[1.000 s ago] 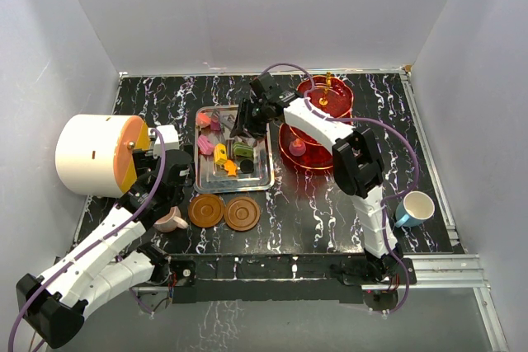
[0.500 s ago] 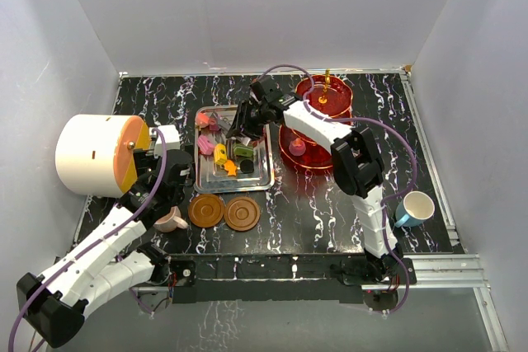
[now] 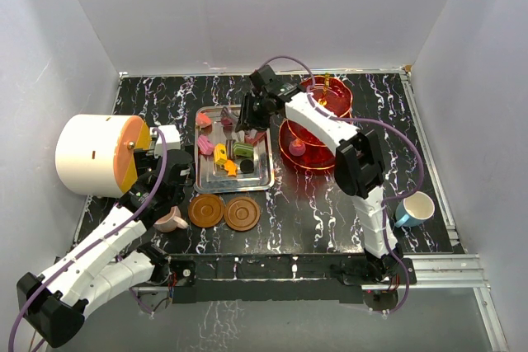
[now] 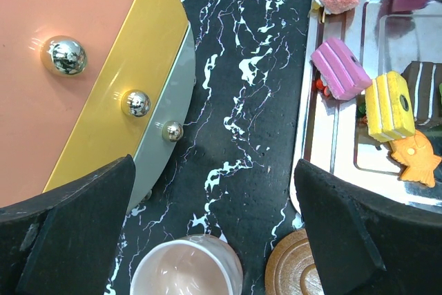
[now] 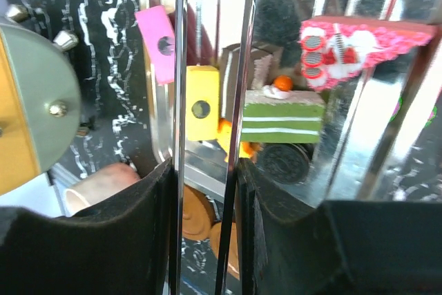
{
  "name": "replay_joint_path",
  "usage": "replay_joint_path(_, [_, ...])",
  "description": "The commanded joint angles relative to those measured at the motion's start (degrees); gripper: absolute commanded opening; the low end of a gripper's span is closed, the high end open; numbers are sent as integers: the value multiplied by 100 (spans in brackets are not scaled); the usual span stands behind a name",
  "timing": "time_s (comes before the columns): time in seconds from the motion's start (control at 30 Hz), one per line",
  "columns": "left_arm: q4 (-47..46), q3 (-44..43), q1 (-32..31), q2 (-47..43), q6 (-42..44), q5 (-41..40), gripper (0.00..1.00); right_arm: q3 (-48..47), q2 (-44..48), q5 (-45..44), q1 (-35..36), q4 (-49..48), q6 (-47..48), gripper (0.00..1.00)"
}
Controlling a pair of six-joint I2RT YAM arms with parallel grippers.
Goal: Serve the afternoon tea
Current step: Pick up the desert from the tray.
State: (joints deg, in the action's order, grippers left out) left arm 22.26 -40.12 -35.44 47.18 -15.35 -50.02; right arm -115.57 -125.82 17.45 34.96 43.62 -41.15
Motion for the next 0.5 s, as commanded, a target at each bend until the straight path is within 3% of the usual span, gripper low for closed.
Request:
replay_joint_path(0.0, [-133, 18, 20, -12, 73, -18, 99, -692, 322, -755, 115, 880, 861, 33])
replay_joint_path(0.23, [-129, 12, 20, -16, 68, -76, 99, -2353, -451, -1545, 435, 2283, 1823, 34])
replay_joint_path(0.47, [-73, 4, 20, -64, 21, -130, 99, -2498, -725, -2444, 863, 2724, 2300, 35])
